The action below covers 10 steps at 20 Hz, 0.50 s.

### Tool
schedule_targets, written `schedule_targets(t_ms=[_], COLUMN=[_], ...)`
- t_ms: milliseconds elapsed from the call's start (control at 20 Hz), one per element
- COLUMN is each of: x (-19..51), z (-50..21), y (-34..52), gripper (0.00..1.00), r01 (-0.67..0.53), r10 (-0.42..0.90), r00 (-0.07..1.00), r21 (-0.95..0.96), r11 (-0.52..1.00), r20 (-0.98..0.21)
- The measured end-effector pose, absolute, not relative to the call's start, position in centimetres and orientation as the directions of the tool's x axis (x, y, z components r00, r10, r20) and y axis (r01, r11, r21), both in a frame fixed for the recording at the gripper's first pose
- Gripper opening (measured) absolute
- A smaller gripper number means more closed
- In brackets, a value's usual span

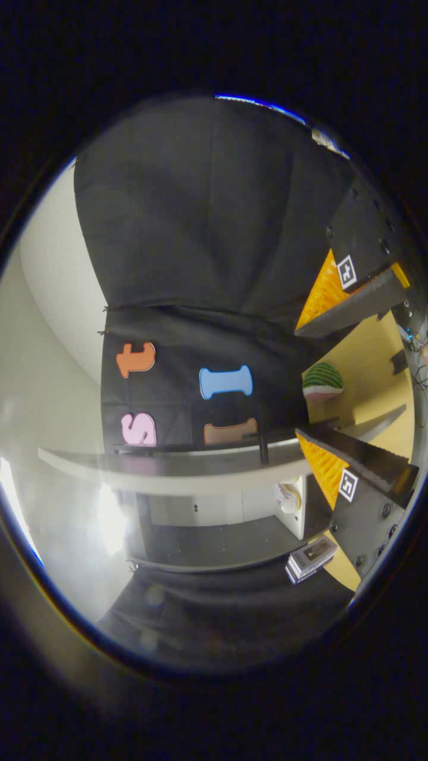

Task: Open the shoe cabinet door, grab the shoes and put them into the shoe cabinet, then close the shoe cabinet door.

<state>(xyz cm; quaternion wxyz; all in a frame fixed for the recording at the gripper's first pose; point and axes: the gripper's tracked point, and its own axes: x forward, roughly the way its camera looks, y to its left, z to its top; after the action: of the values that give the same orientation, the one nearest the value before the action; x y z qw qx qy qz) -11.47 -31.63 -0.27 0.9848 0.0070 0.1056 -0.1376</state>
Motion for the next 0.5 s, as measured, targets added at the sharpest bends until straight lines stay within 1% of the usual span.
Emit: schedule_targets(t_ms=[100, 300, 500], x=[-9.4, -2.8, 2.1], z=[-1.2, -3.1, -5.4], y=[-33.5, -36.1, -34.7], gripper=[0.93, 0.94, 0.94], r01=[0.249, 0.196, 0.107], r10=[-0.242, -0.181, -0.087], r00=[0.945, 0.956, 0.961], r21=[0.003, 0.041, 0.062], r11=[0.968, 0.980, 0.992], r20=[-0.220, -0.230, -0.264])
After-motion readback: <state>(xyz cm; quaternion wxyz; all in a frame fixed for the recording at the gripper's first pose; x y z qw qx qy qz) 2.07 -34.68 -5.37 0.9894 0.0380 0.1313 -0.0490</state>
